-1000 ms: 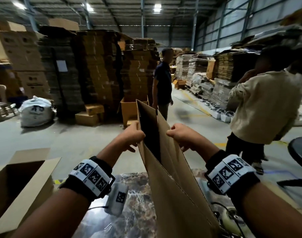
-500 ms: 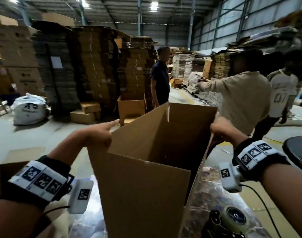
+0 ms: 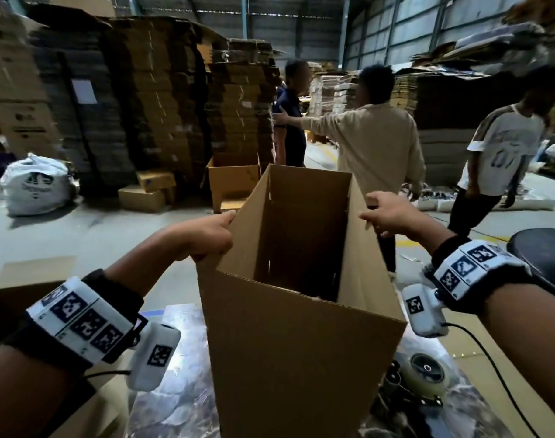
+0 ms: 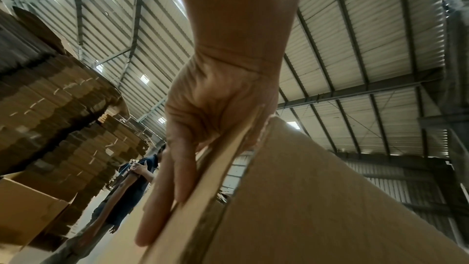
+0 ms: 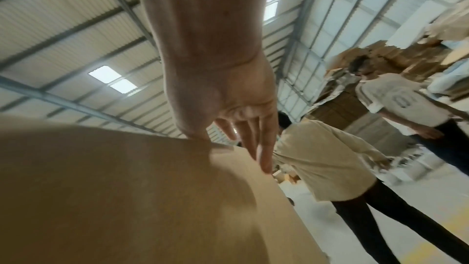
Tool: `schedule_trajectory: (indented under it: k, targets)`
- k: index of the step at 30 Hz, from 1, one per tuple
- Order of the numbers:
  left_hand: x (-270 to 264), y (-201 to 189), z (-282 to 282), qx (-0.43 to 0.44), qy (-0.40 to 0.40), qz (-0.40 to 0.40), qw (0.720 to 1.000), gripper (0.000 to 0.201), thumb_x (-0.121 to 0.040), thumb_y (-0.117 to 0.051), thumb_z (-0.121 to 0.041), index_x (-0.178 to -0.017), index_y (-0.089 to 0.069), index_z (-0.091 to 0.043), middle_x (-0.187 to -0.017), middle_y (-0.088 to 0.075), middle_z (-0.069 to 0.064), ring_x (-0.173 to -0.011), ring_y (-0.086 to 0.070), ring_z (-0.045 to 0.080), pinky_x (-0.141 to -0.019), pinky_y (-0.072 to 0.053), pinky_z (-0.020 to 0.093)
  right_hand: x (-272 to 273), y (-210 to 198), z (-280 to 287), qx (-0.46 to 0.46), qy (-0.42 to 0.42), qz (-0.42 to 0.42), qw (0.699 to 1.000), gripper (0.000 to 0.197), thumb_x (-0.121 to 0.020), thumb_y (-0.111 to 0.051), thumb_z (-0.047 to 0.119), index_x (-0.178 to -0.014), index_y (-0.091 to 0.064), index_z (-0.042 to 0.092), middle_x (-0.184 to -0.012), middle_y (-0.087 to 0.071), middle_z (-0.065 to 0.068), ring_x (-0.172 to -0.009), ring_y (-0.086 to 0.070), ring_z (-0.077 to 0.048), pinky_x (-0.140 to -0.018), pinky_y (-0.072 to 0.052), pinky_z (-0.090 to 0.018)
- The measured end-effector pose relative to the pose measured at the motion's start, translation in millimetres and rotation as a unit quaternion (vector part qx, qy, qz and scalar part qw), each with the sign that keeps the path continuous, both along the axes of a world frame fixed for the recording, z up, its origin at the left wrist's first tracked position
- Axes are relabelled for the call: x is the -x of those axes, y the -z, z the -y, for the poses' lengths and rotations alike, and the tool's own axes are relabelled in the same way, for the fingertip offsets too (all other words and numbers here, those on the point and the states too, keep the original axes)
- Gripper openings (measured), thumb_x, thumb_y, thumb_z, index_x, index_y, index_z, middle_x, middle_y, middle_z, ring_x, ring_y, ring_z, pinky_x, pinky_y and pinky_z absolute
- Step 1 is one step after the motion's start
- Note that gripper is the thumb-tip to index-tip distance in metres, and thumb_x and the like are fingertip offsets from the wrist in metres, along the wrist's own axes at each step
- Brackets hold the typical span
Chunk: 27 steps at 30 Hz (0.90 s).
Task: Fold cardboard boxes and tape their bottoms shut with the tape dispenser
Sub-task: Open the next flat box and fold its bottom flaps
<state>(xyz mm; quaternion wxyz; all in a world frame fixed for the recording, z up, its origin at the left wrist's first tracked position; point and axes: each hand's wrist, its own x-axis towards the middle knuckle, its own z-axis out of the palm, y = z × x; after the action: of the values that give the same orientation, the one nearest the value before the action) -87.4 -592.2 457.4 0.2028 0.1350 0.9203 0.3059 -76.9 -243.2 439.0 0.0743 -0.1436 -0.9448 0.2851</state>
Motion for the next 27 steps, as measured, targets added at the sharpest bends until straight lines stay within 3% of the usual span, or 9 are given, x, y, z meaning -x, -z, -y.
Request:
schedule_trajectory:
  k: [3, 7, 10, 12, 14, 16, 20, 22, 27]
  targets:
    - [0, 6, -2, 0.011, 0.003, -0.031, 0.999, 0.087, -0.096, -0.049, -0.002, -0.152, 0.0, -0.047, -0.13, -0.048, 0.007, -0.107, -0.061, 0.03, -0.079, -0.06, 0.045, -13, -11, 27, -0.165, -0.065, -0.015, 0.984, 0.058, -0.09, -0.067, 0.033, -0.143, -0.048, 0.017, -0.144, -0.052, -0.009, -0.129, -0.051, -0.027, -0.103, -0.042, -0.036]
    - [-4, 10, -6, 0.086, 0.073, -0.176, 0.978, 0.092, -0.095, -0.048, 0.002, -0.153, 0.006, -0.046, -0.159, -0.023, 0.007, -0.124, -0.049, 0.024, -0.07, -0.053, 0.022, -49, -30, 73, -0.16, -0.179, -0.092, 0.966, 0.036, -0.092, -0.065, 0.022, -0.128, -0.063, 0.024, -0.154, -0.041, -0.002, -0.141, -0.04, -0.019, -0.118, -0.029, -0.037]
    - [-17, 8, -9, 0.069, 0.198, -0.351, 0.913, 0.073, -0.092, -0.049, 0.002, -0.151, -0.028, -0.036, -0.162, -0.017, -0.005, -0.141, -0.031, 0.012, -0.095, -0.039, 0.016, -87, -45, 104, -0.056, -0.258, -0.072, 0.962, 0.021, -0.097, -0.059, 0.022, -0.116, -0.069, 0.025, -0.123, -0.066, 0.007, -0.111, -0.063, -0.006, -0.098, -0.052, -0.033]
    - [-30, 2, -10, 0.002, 0.243, -0.347, 0.906, 0.043, -0.097, -0.051, -0.009, -0.135, -0.054, -0.029, -0.142, -0.051, -0.004, -0.124, -0.051, 0.003, -0.09, -0.041, 0.012, -111, -53, 121, -0.005, -0.307, 0.044, 0.951, 0.028, -0.092, -0.059, 0.044, -0.114, -0.067, 0.028, -0.108, -0.069, 0.01, -0.095, -0.067, -0.004, -0.083, -0.056, -0.026]
    - [-42, 0, -9, -0.002, 0.258, -0.263, 0.93, 0.022, -0.1, -0.047, -0.038, -0.115, -0.062, -0.032, -0.113, -0.065, -0.009, -0.095, -0.06, -0.006, -0.073, -0.045, 0.012, -126, -52, 125, -0.062, -0.33, 0.175, 0.926, 0.052, -0.081, -0.056, 0.063, -0.121, -0.063, 0.03, -0.11, -0.067, 0.012, -0.096, -0.065, -0.004, -0.081, -0.054, -0.025]
    - [-49, 3, -7, 0.066, 0.252, -0.187, 0.947, 0.044, -0.086, -0.039, -0.069, -0.098, -0.063, -0.035, -0.095, -0.066, -0.013, -0.081, -0.061, -0.004, -0.069, -0.045, 0.016, -136, -43, 122, -0.141, -0.329, 0.255, 0.898, 0.052, -0.083, -0.063, 0.059, -0.126, -0.06, 0.03, -0.112, -0.066, 0.01, -0.097, -0.065, -0.006, -0.082, -0.057, -0.028]
    - [-56, 5, -2, 0.121, 0.183, -0.158, 0.963, 0.095, -0.054, -0.028, -0.102, -0.094, -0.071, -0.027, -0.088, -0.07, -0.008, -0.081, -0.067, 0.008, -0.077, -0.057, 0.031, -144, -26, 109, -0.222, -0.309, 0.222, 0.898, 0.023, -0.094, -0.061, 0.041, -0.107, -0.067, 0.024, -0.095, -0.07, 0.007, -0.08, -0.065, -0.005, -0.069, -0.053, -0.023]
    - [-64, 2, -2, 0.117, 0.174, -0.142, 0.967, 0.096, -0.053, -0.032, -0.103, -0.093, -0.072, -0.025, -0.089, -0.071, -0.004, -0.082, -0.068, 0.012, -0.078, -0.057, 0.034, -148, -28, 101, -0.22, -0.302, 0.22, 0.901, 0.023, -0.098, -0.057, 0.037, -0.109, -0.069, 0.022, -0.093, -0.069, 0.007, -0.077, -0.063, -0.004, -0.07, -0.051, -0.023]
    - [-90, 9, -19, 0.212, 0.151, -0.158, 0.952, 0.023, -0.091, -0.06, -0.052, -0.091, -0.059, -0.029, -0.093, -0.066, -0.006, -0.083, -0.064, 0.008, -0.076, -0.057, 0.029, -156, -33, 74, -0.195, -0.242, 0.229, 0.923, 0.028, -0.096, -0.06, 0.036, -0.112, -0.07, 0.015, -0.097, -0.072, 0.003, -0.085, -0.067, -0.01, -0.077, -0.055, -0.027]
